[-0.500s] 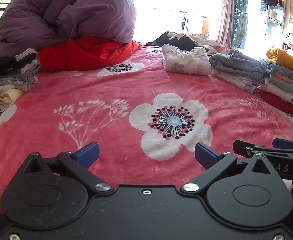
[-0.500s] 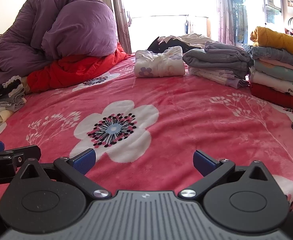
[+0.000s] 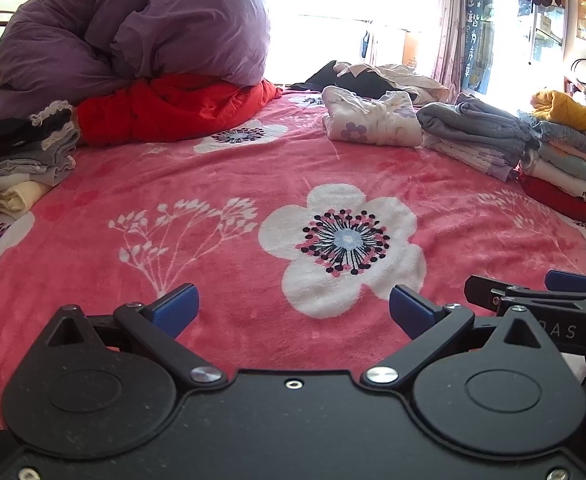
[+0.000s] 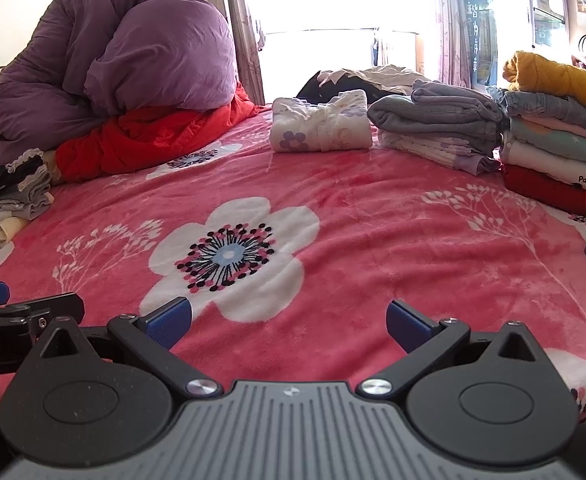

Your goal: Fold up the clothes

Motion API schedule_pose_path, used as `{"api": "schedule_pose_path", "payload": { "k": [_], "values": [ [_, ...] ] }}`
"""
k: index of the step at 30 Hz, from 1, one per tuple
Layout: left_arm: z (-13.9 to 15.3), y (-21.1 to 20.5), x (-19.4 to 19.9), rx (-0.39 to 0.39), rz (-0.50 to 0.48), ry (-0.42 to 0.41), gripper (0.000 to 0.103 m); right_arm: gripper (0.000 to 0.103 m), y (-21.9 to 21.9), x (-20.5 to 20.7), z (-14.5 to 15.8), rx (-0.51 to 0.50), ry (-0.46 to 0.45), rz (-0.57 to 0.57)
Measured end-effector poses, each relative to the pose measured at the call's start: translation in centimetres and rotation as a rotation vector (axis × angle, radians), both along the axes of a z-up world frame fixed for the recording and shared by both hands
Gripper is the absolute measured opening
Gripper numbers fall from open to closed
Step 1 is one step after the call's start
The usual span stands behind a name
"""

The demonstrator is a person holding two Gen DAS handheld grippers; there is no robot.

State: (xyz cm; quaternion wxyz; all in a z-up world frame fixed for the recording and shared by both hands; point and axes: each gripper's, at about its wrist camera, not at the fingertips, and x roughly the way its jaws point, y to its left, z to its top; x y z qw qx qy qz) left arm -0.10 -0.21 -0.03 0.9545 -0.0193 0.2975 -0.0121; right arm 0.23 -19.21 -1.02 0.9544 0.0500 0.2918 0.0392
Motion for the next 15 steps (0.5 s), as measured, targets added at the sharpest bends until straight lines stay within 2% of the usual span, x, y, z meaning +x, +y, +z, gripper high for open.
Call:
{"api": "schedule_pose_path", "payload": {
  "k": [15],
  "values": [
    [-0.1, -0.07, -0.07, -0.002, -0.004, 0.002, 0.103, 0.103, -0.05, 0.0, -0.09, -0.001, 0.005, 0.004]
  ]
}}
